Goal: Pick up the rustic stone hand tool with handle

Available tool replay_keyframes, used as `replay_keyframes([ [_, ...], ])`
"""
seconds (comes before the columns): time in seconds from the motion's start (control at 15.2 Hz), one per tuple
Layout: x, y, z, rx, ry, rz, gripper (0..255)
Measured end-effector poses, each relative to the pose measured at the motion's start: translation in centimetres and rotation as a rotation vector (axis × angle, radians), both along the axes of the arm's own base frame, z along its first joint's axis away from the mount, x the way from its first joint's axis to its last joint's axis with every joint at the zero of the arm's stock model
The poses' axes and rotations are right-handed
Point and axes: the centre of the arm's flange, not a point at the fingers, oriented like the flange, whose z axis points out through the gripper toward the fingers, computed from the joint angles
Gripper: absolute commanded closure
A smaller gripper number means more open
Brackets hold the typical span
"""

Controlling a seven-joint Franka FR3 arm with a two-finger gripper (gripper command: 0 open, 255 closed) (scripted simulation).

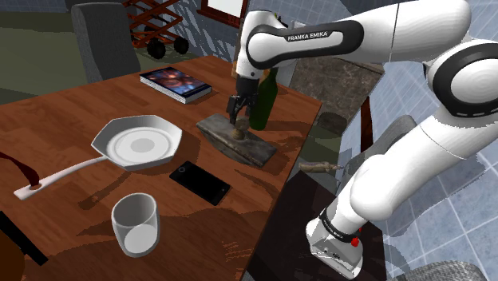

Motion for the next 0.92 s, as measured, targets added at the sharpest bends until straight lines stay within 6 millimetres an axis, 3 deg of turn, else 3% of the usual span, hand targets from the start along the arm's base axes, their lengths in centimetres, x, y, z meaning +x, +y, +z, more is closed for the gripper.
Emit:
replay_keyframes([
  [0.07, -0.05, 0.01, -0.33, 0.0, 0.0, 0.0, 0],
  [0.13, -0.07, -0.01, -0.5, 0.0, 0.0, 0.0, 255],
  [0.92, -0.08, -0.06, -0.14, 0.0, 0.001, 0.0, 255],
])
